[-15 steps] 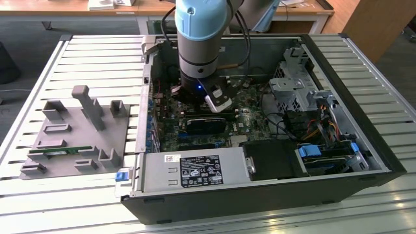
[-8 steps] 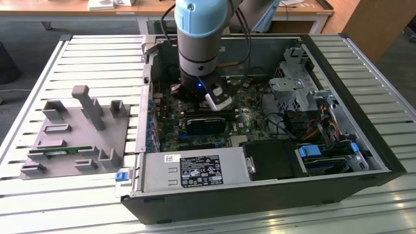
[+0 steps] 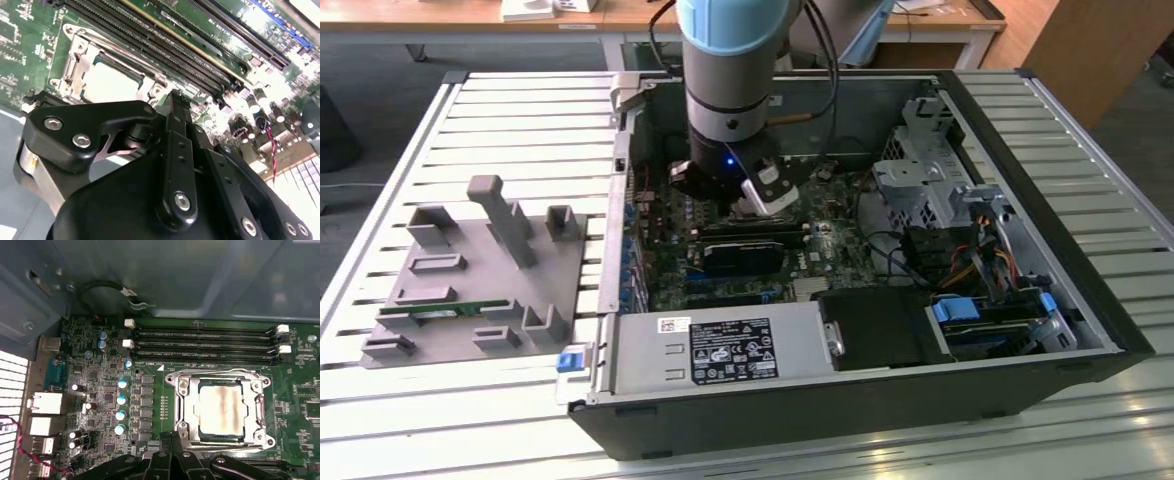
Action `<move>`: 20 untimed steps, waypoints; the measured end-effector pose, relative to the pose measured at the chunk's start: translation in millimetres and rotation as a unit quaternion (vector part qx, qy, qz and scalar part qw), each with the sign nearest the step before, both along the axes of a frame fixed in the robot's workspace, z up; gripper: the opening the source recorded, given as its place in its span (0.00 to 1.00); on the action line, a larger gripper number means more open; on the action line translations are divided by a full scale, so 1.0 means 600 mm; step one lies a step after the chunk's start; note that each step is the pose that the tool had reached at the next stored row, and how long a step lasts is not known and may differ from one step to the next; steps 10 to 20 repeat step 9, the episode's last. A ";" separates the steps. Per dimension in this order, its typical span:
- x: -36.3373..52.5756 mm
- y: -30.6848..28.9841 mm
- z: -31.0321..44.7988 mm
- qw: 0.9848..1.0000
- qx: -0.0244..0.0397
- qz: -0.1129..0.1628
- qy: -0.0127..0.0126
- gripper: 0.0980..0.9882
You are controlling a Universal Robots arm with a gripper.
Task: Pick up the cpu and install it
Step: 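Install the second cpu locking lever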
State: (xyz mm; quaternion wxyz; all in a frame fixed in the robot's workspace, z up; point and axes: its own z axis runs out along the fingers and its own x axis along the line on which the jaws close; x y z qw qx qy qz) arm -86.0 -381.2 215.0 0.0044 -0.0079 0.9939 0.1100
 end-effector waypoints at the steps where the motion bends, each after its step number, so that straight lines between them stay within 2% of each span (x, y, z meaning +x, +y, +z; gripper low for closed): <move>1: 0.000 -0.0001 0.004 1.000 0.000 0.000 0.000 0.01; 9: 0.000 0.0023 0.025 1.000 0.000 -0.002 0.000 0.01; 20: 0.000 0.0023 0.025 1.000 0.000 -0.002 0.000 0.01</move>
